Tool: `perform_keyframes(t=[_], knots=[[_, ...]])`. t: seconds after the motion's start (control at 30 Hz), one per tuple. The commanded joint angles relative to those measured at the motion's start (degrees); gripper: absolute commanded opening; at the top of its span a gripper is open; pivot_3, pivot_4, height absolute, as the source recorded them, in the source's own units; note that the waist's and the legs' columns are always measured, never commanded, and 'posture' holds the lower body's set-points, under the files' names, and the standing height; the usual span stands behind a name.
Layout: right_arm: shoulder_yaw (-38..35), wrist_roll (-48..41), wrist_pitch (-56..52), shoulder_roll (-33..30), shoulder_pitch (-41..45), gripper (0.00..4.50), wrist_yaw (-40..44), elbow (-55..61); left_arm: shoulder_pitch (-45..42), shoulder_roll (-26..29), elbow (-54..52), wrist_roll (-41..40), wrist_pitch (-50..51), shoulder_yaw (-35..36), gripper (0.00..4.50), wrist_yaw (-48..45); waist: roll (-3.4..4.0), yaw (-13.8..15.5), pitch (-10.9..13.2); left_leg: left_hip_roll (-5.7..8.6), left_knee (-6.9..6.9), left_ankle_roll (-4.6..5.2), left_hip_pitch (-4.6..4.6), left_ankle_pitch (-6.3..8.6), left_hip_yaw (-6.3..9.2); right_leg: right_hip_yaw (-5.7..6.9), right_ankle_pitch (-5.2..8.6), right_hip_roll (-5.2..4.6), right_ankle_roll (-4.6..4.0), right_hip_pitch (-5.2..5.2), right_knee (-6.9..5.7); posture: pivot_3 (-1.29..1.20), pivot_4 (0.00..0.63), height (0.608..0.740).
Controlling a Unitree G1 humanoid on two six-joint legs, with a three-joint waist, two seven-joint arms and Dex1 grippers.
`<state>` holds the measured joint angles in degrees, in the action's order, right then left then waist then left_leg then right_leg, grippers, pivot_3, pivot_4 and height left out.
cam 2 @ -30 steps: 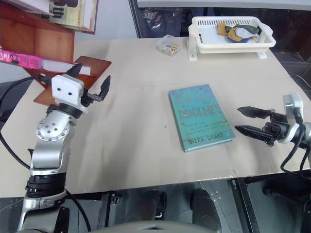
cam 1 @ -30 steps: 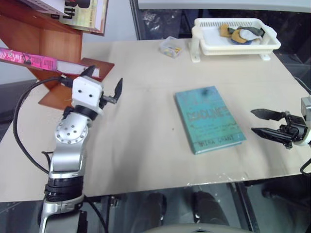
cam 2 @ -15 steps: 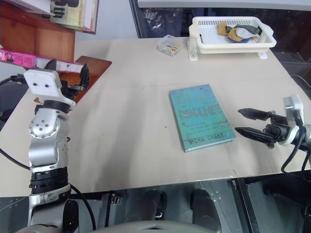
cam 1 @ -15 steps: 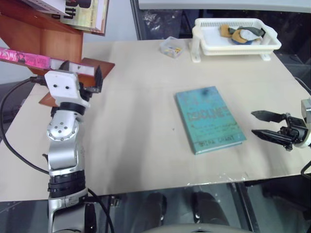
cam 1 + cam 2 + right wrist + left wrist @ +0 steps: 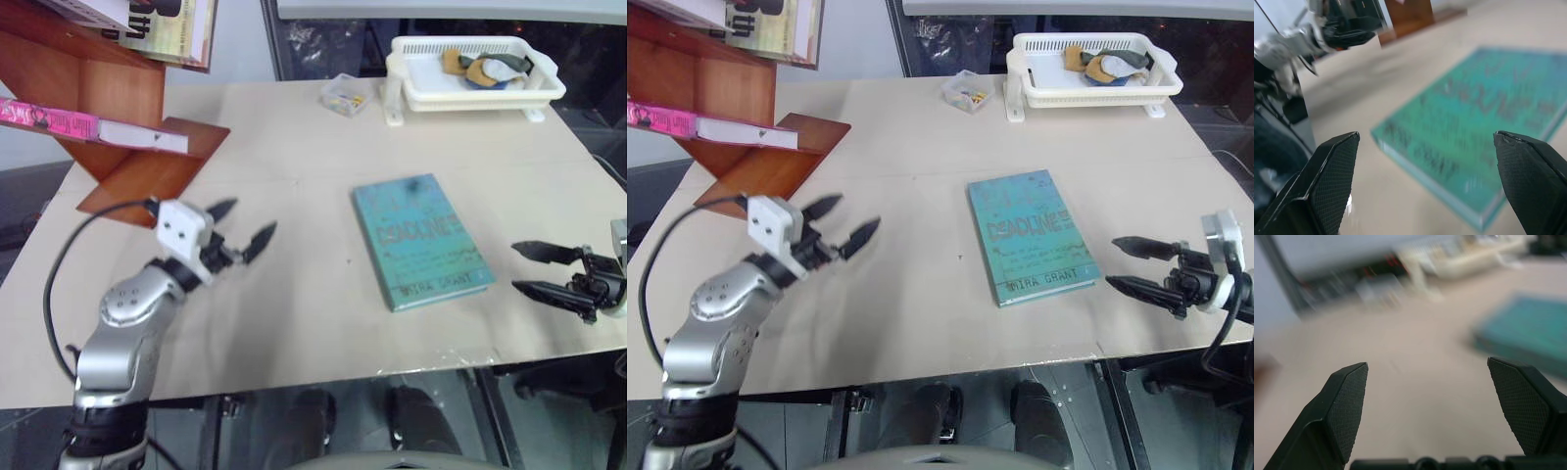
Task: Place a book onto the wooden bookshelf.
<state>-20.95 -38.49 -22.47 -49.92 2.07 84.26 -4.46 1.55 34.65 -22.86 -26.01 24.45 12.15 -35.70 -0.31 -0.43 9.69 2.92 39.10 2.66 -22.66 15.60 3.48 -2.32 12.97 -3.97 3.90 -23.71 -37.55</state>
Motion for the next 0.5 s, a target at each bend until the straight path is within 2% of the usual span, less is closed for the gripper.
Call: perform_keyframes(t=[0.03,0.23,0.5], knots=[[-0.9,3.4,5.9,-1.6,-2.7,4.5,2.3,-1.5,3.1,1.3,-6.1,-2.4,2.8,0.1,4.35,-1.4,0.0,0.3,0.0,0.0,0.0,0.0,0.0,0.0,0.0,0.0,0.0,-0.01,0.0,0.01,0.01,0.0,0.15,0.74],[-2.5,6.4,12.3,-2.3,-6.4,4.5,3.4,-5.1,9.8,1.8,-9.8,-1.7,2.6,0.9,4.35,-2.0,0.05,0.4,0.0,-0.02,-0.01,-0.02,0.01,0.0,0.01,-0.06,0.01,-0.04,-0.01,0.02,0.05,0.0,0.15,0.74],[-3.7,5.5,13.7,-2.5,-6.7,4.5,3.4,-7.8,16.6,3.6,-12.9,-3.0,2.9,3.5,4.35,-4.6,0.07,0.5,0.0,-0.05,-0.02,-0.02,0.01,0.0,0.02,-0.1,0.11,-0.04,-0.18,0.05,0.1,0.0,0.15,0.74]])
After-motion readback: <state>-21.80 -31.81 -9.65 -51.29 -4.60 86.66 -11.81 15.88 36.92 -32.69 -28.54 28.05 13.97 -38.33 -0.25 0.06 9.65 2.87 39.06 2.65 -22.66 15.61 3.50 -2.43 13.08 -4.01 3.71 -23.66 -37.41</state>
